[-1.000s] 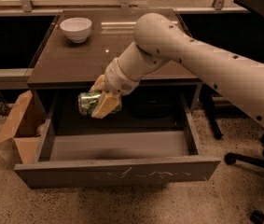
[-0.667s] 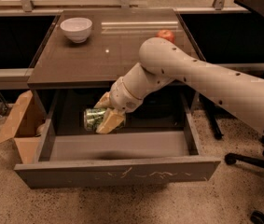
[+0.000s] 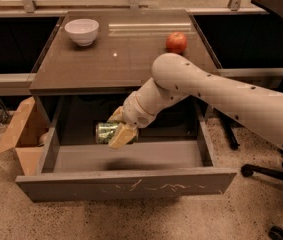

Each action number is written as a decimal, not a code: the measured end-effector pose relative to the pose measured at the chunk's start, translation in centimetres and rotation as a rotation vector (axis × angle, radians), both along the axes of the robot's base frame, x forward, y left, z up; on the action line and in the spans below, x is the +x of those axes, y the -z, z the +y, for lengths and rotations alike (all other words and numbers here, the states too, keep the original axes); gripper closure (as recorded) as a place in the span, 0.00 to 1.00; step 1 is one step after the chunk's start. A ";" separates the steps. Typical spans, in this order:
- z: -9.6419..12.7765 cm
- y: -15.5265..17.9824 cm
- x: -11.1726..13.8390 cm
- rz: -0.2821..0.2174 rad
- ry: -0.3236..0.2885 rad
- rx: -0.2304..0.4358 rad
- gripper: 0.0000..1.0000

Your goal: Place green can into top drawer

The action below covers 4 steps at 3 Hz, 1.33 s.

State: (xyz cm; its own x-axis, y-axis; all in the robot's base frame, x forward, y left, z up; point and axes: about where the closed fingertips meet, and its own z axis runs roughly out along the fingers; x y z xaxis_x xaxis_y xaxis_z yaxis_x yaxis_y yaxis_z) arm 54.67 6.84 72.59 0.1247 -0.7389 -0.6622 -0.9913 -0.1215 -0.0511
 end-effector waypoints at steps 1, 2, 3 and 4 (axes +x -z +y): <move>-1.1 3.5 1.2 0.027 0.101 -0.007 1.00; -1.6 5.9 2.5 0.044 0.152 -0.003 1.00; -1.5 8.0 3.9 0.068 0.169 -0.006 0.81; -1.5 9.2 4.8 0.084 0.177 -0.007 0.58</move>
Offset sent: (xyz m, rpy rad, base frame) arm 0.0453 -0.0253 -0.0891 0.0027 0.0624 -0.2276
